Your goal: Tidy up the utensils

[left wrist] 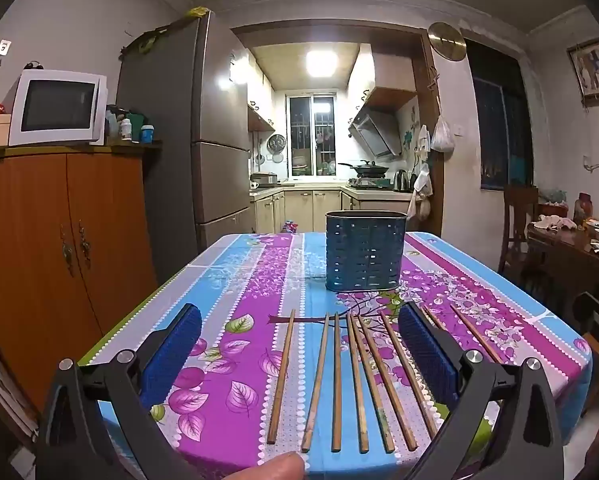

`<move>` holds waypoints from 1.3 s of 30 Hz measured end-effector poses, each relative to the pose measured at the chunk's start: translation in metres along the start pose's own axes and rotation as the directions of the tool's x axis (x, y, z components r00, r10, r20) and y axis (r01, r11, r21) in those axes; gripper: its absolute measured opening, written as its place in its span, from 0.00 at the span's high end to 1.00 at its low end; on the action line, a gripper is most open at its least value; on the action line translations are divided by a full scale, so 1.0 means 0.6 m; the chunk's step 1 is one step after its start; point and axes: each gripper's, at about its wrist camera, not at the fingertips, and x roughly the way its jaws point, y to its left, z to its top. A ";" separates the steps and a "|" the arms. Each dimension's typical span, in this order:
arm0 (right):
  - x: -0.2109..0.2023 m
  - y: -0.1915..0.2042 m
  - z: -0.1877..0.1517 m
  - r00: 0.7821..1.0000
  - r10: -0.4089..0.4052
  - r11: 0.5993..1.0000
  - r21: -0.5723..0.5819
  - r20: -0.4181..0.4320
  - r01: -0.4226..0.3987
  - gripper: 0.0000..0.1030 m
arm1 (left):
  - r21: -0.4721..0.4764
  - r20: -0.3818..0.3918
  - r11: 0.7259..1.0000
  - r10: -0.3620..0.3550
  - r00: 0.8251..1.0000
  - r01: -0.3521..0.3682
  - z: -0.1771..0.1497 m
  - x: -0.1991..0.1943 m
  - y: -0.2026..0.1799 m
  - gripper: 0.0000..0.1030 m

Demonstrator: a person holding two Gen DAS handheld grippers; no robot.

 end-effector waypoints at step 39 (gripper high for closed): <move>0.003 0.006 -0.005 1.000 0.004 1.000 0.001 -0.005 -0.004 0.05 | 0.025 -0.024 1.000 -0.001 1.000 0.002 -0.001 0.012 0.002 0.04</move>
